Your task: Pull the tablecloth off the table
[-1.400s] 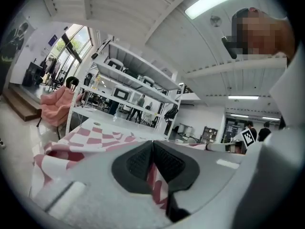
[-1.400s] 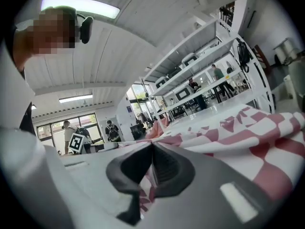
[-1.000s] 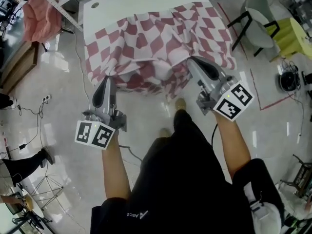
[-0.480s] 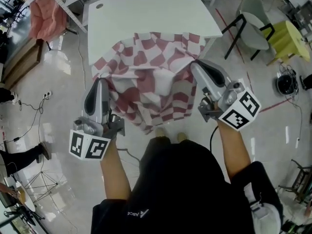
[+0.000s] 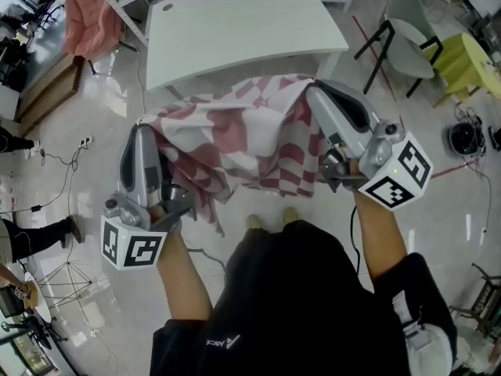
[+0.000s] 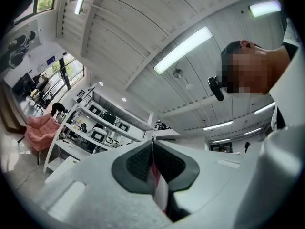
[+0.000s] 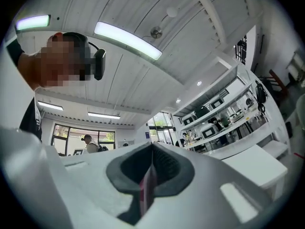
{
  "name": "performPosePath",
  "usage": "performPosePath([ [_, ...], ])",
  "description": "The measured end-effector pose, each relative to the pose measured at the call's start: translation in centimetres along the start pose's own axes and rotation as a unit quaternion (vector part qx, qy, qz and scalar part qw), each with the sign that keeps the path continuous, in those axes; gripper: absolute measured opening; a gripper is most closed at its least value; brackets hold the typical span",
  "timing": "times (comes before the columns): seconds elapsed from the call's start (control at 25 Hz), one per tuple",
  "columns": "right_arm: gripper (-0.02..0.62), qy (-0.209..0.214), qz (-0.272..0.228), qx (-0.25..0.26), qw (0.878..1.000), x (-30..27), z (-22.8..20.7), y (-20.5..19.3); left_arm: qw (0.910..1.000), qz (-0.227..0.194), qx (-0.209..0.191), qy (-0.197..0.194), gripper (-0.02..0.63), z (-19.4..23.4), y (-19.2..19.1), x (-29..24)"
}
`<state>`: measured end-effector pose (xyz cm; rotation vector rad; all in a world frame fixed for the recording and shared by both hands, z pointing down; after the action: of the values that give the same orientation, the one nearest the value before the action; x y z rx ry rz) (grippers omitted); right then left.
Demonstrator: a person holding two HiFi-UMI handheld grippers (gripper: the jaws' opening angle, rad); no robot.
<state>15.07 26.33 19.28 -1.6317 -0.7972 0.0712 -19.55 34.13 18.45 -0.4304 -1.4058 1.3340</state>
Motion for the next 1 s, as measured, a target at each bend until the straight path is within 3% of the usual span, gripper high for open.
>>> performPosePath([
  [0.48, 0.005, -0.07, 0.027, -0.033, 0.997, 2.7, -1.6, -3.8, 0.9979, 0.056, 0.026, -0.016, 0.014, 1.3, -4.3, 0.1],
  [1.0, 0.005, -0.095, 0.014, -0.005, 0.995, 2.8, -1.6, -3.6, 0.9959, 0.075, 0.035, -0.038, 0.014, 2.2, -5.1, -1.0],
])
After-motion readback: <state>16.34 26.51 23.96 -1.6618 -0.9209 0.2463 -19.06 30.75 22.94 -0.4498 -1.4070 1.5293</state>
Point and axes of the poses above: the fingertips, and each gripper's own axes: x backward along the fingers, z to its left, y out of its top, the point moved 10 cm from there along x, backward along the fingers, and after that the axes turned 5 degrees about -z, right-handed, at the moved point
